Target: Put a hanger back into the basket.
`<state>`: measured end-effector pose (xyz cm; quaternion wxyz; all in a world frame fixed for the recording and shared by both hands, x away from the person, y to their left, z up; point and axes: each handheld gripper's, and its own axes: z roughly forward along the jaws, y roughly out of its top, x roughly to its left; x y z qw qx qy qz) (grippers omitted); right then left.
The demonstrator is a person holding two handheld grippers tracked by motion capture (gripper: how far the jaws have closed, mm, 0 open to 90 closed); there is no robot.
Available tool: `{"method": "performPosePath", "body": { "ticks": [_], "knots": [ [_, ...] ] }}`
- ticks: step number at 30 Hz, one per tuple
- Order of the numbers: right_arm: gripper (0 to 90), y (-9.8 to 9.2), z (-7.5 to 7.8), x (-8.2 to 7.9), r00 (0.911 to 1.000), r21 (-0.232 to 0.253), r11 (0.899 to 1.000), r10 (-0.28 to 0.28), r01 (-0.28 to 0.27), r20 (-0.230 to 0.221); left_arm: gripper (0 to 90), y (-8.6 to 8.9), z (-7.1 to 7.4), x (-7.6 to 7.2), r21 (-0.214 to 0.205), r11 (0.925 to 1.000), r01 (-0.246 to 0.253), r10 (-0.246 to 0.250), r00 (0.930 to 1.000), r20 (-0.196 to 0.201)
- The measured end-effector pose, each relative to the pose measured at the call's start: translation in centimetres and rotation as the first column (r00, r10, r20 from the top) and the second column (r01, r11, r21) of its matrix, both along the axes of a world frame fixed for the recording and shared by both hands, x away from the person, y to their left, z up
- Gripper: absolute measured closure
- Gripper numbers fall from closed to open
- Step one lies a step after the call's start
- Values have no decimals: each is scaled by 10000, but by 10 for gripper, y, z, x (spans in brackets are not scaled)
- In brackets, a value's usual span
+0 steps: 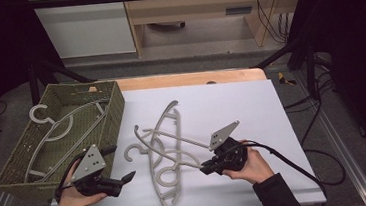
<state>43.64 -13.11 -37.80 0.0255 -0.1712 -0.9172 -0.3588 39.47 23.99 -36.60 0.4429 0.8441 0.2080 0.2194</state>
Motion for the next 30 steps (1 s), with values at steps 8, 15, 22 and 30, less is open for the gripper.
{"method": "performPosePath", "body": {
  "ticks": [8, 15, 22, 30],
  "knots": [
    [821, -3, 4, -4, 9997, 11, 9998, 222, -222, -75, 85, -20, 3, 4, 1046, 9923, 669, -691, 9975, 175],
    [821, -4, 6, -8, 9985, 137, 9986, 519, -516, -188, 122, -42, -1, 6, 2241, 9672, 1200, -1316, 9906, 377],
    [821, -6, 9, -12, 9962, 258, 9963, 828, -821, -280, 200, -60, -10, 7, 3016, 9396, 1616, -1892, 9798, 643],
    [820, -6, 9, -14, 9934, 342, 9940, 1055, -1041, -438, 413, -70, -17, 8, 4141, 8921, 1810, -2533, 9591, 1264]
  ]
}}
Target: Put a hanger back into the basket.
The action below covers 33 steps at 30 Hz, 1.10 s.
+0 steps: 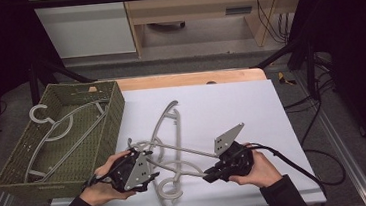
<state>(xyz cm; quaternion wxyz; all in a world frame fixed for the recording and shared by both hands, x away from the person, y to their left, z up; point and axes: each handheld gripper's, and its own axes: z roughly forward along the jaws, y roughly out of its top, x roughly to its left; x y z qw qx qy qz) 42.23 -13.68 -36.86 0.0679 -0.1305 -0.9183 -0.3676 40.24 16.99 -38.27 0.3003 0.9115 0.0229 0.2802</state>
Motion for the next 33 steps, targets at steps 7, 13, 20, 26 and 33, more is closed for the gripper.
{"method": "performPosePath", "body": {
  "ticks": [7, 13, 20, 26, 33],
  "knots": [
    [820, 1, -1, 0, 9999, 18, 9999, 123, -122, -84, 546, -3, -5, -2, 605, 9973, 422, -457, 9972, 585],
    [820, 0, 0, -2, 9995, 151, 9995, 267, -265, -165, 678, -4, -5, -3, 866, 9941, 646, -721, 9936, 866],
    [819, 0, -1, 0, 9991, 131, 9992, 378, -375, -189, 716, -5, -8, -7, 1247, 9890, 801, -934, 9901, 1050],
    [815, -1, -2, 2, 9982, 247, 9991, 343, -355, 499, 757, -3, -9, -10, 1268, 9892, 735, -899, 9876, 1287],
    [789, -6, 4, 3, 9923, 641, 9979, -158, 80, 1231, 819, 0, -2, -11, 747, 9951, 648, -713, 9935, 887]
  ]
}}
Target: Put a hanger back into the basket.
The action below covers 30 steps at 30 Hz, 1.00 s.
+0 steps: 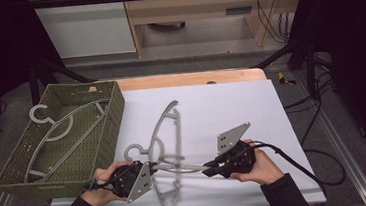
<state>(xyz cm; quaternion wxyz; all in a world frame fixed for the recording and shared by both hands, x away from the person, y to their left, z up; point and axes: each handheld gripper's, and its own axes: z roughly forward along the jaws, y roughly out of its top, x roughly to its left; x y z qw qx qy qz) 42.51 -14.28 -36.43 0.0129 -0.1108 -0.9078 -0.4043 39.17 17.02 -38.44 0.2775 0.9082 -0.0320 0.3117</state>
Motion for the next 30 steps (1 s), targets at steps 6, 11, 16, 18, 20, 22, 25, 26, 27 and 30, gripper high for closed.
{"method": "performPosePath", "body": {
  "ticks": [6, 11, 16, 18, 20, 22, 25, 26, 27, 30],
  "knots": [
    [763, -2, 1, 2, 9981, 74, 9992, -394, 391, 480, 821, -2, 3, -1, -286, 9986, -455, 445, 9984, -347],
    [612, -6, 5, 2, 9825, 361, 9899, -1408, 1374, 1221, 821, -3, 8, 1, -623, 9899, -1270, 1219, 9893, -796],
    [444, -18, 10, 1, 9404, 1342, 9609, -2666, 2423, 2112, 821, 0, 13, 8, -1077, 9680, -2268, 2124, 9685, -1301],
    [384, -25, 11, 1, 9168, 1804, 9405, -3250, 2878, 2319, 821, 2, 16, 12, -1261, 9573, -2600, 2393, 9579, -1586],
    [329, -31, 12, 0, 8906, 2175, 9176, -3815, 3327, 2476, 821, 2, 19, 15, -1344, 9447, -2991, 2746, 9456, -1743],
    [283, -38, 13, 0, 8753, 2467, 8983, -4200, 3635, 2397, 821, 3, 20, 19, -1447, 9328, -3302, 3009, 9341, -1919],
    [246, -48, 13, -3, 8449, 2888, 8698, -4722, 4001, 2513, 821, 3, 23, 23, -1614, 9132, -3742, 3383, 9168, -2120],
    [228, -51, 13, -4, 8404, 2999, 8618, -4838, 4090, 2442, 821, 4, 25, 24, -1653, 9081, -3847, 3471, 9124, -2168],
    [206, -54, 11, -5, 8343, 3004, 8551, -4966, 4226, 2397, 821, 4, 27, 25, -1721, 9012, -3977, 3582, 9072, -2206],
    [182, -60, 4, -8, 8321, 2895, 8479, -5102, 4442, 2175, 820, 8, 37, 28, -1940, 8825, -4284, 3823, 8938, -2344]
  ]
}}
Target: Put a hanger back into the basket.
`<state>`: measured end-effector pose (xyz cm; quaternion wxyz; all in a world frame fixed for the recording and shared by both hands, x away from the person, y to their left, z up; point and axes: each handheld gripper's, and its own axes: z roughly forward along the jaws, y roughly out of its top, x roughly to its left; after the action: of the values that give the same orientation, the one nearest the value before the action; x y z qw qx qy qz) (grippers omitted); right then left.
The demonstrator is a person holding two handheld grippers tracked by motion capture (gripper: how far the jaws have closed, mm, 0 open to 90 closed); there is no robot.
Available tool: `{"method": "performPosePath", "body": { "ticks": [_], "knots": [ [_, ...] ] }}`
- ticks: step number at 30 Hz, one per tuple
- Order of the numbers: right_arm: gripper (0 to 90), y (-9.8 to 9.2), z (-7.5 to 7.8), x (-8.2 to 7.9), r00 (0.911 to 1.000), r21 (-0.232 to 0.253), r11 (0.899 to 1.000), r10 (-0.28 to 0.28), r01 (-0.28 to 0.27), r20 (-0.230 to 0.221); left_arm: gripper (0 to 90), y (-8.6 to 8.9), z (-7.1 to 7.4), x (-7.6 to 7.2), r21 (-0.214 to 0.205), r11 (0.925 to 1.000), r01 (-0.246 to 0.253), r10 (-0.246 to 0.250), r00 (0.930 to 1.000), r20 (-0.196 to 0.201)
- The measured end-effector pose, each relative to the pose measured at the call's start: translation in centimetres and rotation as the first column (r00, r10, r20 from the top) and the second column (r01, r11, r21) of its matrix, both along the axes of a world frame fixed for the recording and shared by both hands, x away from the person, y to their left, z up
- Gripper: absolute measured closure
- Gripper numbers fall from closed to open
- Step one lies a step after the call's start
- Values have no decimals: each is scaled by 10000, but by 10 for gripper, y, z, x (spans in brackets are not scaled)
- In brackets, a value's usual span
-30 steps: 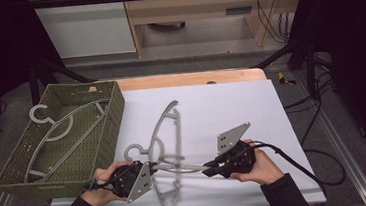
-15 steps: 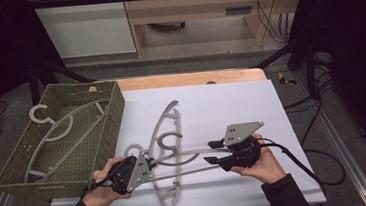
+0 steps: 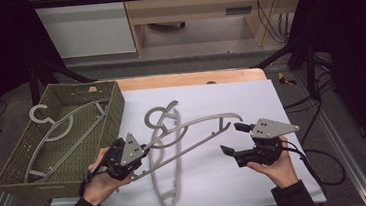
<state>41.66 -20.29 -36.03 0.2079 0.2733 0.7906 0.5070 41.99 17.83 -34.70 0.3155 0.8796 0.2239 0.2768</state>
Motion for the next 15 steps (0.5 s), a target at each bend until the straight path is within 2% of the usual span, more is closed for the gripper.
{"method": "performPosePath", "body": {
  "ticks": [2, 9, 11, 12, 14, 15],
  "knots": [
    [164, -4, -6, -3, 9995, 6, 9999, -132, 132, -271, 820, 4, 8, 2, -270, 9995, -180, 180, 9998, 3],
    [128, -15, -26, -6, 9944, 126, 9982, -569, 583, -886, 820, 27, 40, 7, -704, 9953, -658, 670, 9976, 152],
    [122, -16, -29, -6, 9928, 69, 9974, -702, 712, -971, 820, 35, 48, 9, -860, 9931, -791, 810, 9965, 188],
    [121, -16, -30, -6, 9927, 25, 9973, -726, 732, -963, 820, 39, 51, 9, -1086, 9897, -927, 956, 9952, 216],
    [118, -16, -32, -6, 9923, 96, 9972, -731, 745, -1004, 820, 50, 58, 12, -1097, 9881, -1075, 1104, 9937, 214],
    [117, -16, -33, -6, 9914, 83, 9969, -773, 786, -1058, 820, 55, 60, 13, -1322, 9839, -1203, 1242, 9920, 217]
  ]
}}
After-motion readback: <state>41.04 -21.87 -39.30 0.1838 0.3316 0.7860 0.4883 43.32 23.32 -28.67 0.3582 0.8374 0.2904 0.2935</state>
